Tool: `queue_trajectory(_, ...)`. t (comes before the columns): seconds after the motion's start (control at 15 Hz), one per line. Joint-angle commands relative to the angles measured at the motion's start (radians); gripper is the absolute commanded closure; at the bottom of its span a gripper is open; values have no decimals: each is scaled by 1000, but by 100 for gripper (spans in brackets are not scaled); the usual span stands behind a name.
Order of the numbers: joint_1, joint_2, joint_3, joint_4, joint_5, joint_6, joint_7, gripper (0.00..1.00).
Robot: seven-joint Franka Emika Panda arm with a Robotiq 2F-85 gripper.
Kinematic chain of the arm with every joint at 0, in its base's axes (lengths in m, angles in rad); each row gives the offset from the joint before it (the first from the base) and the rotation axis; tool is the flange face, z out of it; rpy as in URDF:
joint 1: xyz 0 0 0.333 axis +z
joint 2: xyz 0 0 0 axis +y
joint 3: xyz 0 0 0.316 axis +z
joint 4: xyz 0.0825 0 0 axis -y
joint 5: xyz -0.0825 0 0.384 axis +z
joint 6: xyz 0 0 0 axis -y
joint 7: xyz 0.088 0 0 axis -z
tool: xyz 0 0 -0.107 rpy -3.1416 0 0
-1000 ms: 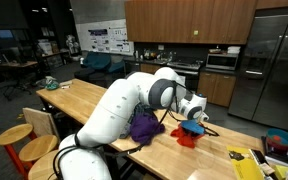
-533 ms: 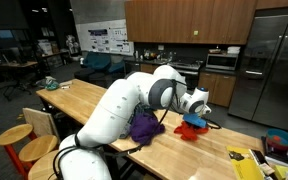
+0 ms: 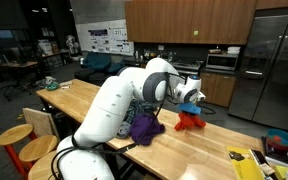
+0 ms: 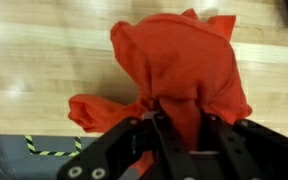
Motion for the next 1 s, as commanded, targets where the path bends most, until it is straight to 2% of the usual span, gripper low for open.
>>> queue_trajectory(0.0, 45, -71, -5, -38, -34, 15, 35, 94)
queue_trajectory(0.6, 151, -141, -4, -83, -132, 52, 72, 94)
queue_trajectory(0.93, 213, -227, 3, -202, -178, 118, 94, 94)
